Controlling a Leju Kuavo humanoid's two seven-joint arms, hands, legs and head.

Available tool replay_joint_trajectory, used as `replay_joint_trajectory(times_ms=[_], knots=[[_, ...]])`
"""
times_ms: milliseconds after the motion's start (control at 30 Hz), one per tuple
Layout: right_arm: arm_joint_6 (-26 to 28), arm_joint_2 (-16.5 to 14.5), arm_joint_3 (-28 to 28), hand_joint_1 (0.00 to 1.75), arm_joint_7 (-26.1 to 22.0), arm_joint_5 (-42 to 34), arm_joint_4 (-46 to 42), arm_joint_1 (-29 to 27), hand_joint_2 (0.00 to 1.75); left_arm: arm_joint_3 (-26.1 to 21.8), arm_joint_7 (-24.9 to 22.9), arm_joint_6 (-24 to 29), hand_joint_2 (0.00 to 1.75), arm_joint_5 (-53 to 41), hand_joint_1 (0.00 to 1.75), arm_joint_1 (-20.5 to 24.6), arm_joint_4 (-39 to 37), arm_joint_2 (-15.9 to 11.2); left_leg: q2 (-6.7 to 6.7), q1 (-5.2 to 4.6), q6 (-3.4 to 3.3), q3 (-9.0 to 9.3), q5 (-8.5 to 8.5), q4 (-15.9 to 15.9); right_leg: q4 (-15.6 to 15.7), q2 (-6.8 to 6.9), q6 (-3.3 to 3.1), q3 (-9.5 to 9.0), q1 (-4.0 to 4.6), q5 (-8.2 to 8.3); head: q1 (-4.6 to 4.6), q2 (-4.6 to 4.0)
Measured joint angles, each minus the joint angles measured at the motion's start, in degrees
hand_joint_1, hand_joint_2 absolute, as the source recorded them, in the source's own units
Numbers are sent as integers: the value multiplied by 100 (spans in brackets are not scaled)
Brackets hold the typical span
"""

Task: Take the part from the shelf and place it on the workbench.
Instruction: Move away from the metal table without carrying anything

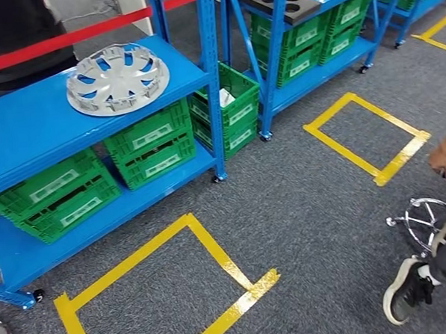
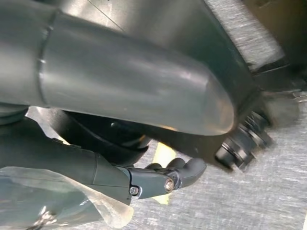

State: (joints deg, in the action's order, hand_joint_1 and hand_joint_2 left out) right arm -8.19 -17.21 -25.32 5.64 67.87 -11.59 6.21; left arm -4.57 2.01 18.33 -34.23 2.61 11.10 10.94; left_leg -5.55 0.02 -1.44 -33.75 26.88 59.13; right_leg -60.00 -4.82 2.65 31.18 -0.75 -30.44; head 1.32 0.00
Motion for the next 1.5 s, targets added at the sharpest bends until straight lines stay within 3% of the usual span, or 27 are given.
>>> replay_joint_trajectory(times_ms=[33,100,167,233,300,333,367,400,467,533,600,633,700,767,833,867,900,967,1000,1133,1200,1300,1333,1367,1400,1467,1500], knots=[[0,-1,1,0,-16,-2,1,-5,0,0,-1,-3,0,-3,0,-1,0,0,-68,1,39,-42,-13,12,96,-103,-28,-47,-10,-27,1,0],[0,-5,1,0,-31,-3,1,-8,0,0,-2,-8,0,-5,0,-13,0,-1,-189,15,108,-95,-47,10,131,-19,-113,-83,-5,-27,2,0],[1,-12,1,0,-32,-3,0,-11,0,-1,3,-9,0,-5,0,-22,0,-2,0,-1,170,-170,43,161,169,145,-190,-123,-19,-11,-27,0],[2,-10,0,0,-29,-3,-1,-28,0,0,32,-19,0,-11,0,-14,0,-1,353,-7,226,-437,341,730,187,340,-255,-155,-13,-22,-66,0],[3,-1,-1,0,-25,-4,-2,-47,0,0,83,-33,0,-21,0,-16,0,-3,472,23,259,-776,610,1432,187,527,-286,-169,9,-51,-74,0],[4,4,-1,0,-22,-4,-2,-53,0,-1,106,-39,0,-25,0,-23,0,-4,486,33,262,-851,618,1594,187,609,-289,-182,18,-68,-74,0],[4,9,-2,0,-20,-4,-2,-59,0,-1,124,-44,0,-25,0,-31,0,-6,498,36,254,-811,510,1524,187,681,-287,-204,26,-87,-75,0],[3,11,-2,0,-20,-4,-2,-65,0,-2,138,-48,0,-24,0,-36,0,-8,531,32,233,-665,315,1242,187,749,-281,-238,35,-112,-75,0],[2,13,-2,0,-19,-4,-2,-85,0,-2,160,-49,0,-22,0,-34,0,-11,776,-28,150,-281,3,499,186,867,-252,-298,66,-174,-75,0],[3,18,-2,0,-17,-7,-3,-105,0,-2,180,-50,0,-22,0,-22,0,-10,995,-97,72,-99,-33,123,191,972,-208,-320,103,-217,-64,0],[10,25,-2,0,-15,-22,-5,-111,0,-2,205,-51,0,-18,0,-27,0,-9,949,-103,30,-94,-6,63,220,1071,-165,-355,123,-237,-49,0],[32,30,-3,0,-28,-43,-8,-113,0,-2,222,-50,0,-10,0,-39,0,-7,896,-84,11,-80,-15,27,212,1027,-141,-366,124,-267,-36,0],[107,36,-4,0,-90,-98,-12,-111,0,-3,257,-47,0,4,0,-40,0,-1,807,-34,-42,-42,-33,-39,-68,767,-91,-226,111,-441,-16,0],[178,39,-4,0,-157,-140,-13,-97,0,-4,284,-43,0,11,0,-25,0,8,738,-17,-80,-27,-27,-53,-787,525,-53,164,94,-743,6,0],[207,40,-4,0,-181,-157,-14,-67,0,-5,296,-41,0,13,0,-26,0,14,668,-14,-91,-6,-11,-52,-1368,489,-20,518,88,-845,10,0],[211,40,-4,0,-186,-162,-15,-56,0,-6,298,-40,0,13,0,-29,0,14,631,-10,-85,11,-1,-50,-1366,489,-7,564,79,-723,10,0],[213,40,-4,0,-184,-164,-15,-49,0,-6,299,-40,0,13,0,-32,0,16,594,-2,-68,34,12,-45,-1144,489,6,506,65,-499,10,0],[216,39,-4,0,-181,-172,-12,-64,0,-8,302,-37,0,13,0,-30,0,15,533,5,-7,61,53,-8,-420,475,38,244,32,-72,18,0],[226,38,-4,0,-184,-178,-10,-73,0,-9,298,-31,0,13,0,-29,0,13,511,-2,26,51,70,24,-146,460,26,123,24,12,24,0],[379,22,-5,0,-250,-177,-6,-105,0,-21,234,17,0,13,0,-38,0,-1,485,-24,112,11,76,74,46,433,-120,20,21,-8,10,0],[437,9,-6,0,-260,-172,-6,-105,0,-28,220,26,0,12,0,-35,0,-7,495,-17,163,-60,225,280,59,456,-187,-2,2,-4,-7,0],[479,3,-7,0,-262,-169,-6,-109,0,-45,213,30,0,11,0,-36,0,-10,508,1,226,-519,712,1302,66,491,-258,-16,3,-18,-33,0],[485,3,-8,0,-263,-168,-6,-113,0,-52,210,30,0,11,0,-40,0,-10,509,4,225,-657,786,1584,66,496,-269,-20,10,-25,-33,0],[489,3,-8,0,-263,-166,-6,-115,0,-58,208,30,0,10,0,-45,0,-10,510,3,212,-711,748,1676,66,497,-277,-29,18,-32,-33,0],[489,1,-8,0,-263,-163,-6,-116,0,-62,207,30,0,10,0,-47,0,-10,510,-2,185,-664,603,1548,66,495,-280,-45,27,-40,-33,0],[488,-12,-8,0,-263,-163,-5,-117,0,-64,206,30,0,7,0,-46,0,-12,513,-28,90,-342,186,831,72,493,-281,-74,42,-65,-30,0],[488,-21,-8,0,-262,-163,-4,-117,0,-66,206,30,0,5,0,-44,0,-14,520,-48,40,-183,61,483,75,491,-269,-86,53,-83,-28,0]])
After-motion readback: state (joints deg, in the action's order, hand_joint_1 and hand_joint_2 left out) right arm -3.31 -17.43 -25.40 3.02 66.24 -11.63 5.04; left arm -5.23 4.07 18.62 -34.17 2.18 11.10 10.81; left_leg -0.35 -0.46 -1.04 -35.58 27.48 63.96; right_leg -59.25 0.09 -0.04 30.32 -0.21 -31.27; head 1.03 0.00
